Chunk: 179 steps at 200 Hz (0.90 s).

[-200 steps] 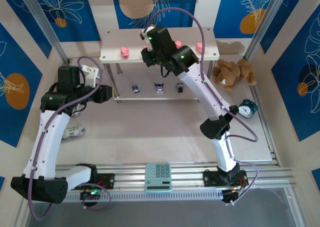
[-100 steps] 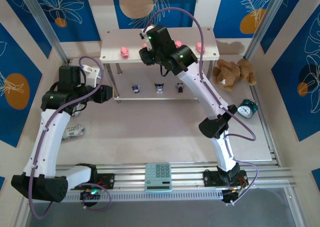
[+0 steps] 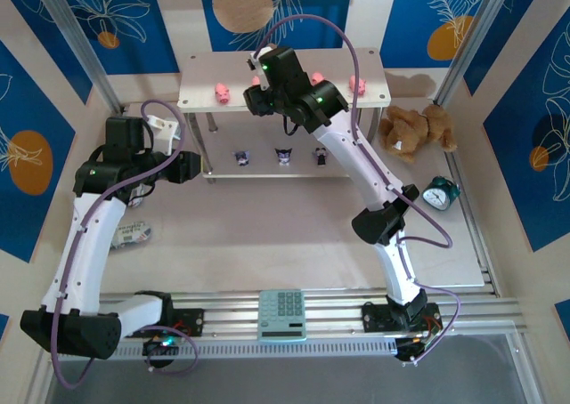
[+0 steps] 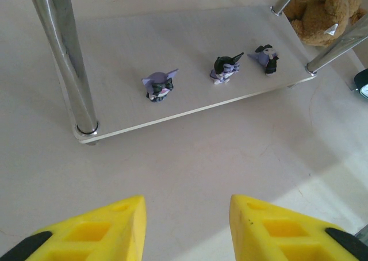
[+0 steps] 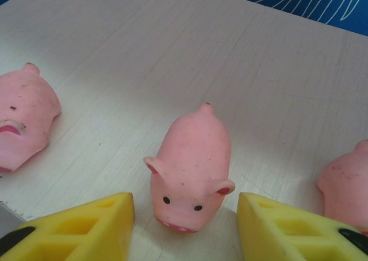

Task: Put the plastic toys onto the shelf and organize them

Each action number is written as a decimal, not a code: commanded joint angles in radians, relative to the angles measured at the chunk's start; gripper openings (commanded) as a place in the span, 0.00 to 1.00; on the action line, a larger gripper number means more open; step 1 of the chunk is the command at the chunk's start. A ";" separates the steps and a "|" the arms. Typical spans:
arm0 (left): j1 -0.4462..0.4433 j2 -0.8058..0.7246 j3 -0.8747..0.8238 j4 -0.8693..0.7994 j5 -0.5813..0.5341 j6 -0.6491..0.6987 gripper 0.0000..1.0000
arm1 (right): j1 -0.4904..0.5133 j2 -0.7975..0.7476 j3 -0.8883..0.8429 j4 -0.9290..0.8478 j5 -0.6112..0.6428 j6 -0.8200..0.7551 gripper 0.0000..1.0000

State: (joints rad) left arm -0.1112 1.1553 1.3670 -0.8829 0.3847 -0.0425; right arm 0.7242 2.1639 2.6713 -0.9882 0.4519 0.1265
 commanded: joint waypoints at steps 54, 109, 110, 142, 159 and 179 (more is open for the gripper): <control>0.015 -0.009 0.024 -0.014 -0.006 0.018 0.43 | 0.002 -0.035 0.060 0.031 -0.064 0.026 0.63; 0.014 -0.019 0.038 0.010 0.013 -0.004 0.43 | 0.011 -0.157 0.044 0.133 -0.051 0.008 0.65; 0.014 -0.019 0.038 0.012 0.014 -0.005 0.43 | 0.011 -0.160 0.043 0.136 -0.050 0.008 0.65; 0.015 -0.016 0.084 0.043 0.003 -0.023 0.41 | 0.009 -0.289 -0.054 0.204 0.014 -0.047 0.62; 0.013 -0.002 0.133 0.060 0.003 -0.032 0.43 | 0.006 -0.338 -0.086 0.184 0.058 -0.070 0.57; 0.013 0.028 0.190 0.086 -0.001 -0.048 0.40 | 0.001 -0.386 -0.137 0.154 0.100 -0.079 0.51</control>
State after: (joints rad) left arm -0.1112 1.1591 1.4776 -0.8551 0.3847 -0.0639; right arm 0.7269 1.8194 2.5935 -0.8291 0.4725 0.0837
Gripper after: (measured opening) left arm 0.426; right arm 0.538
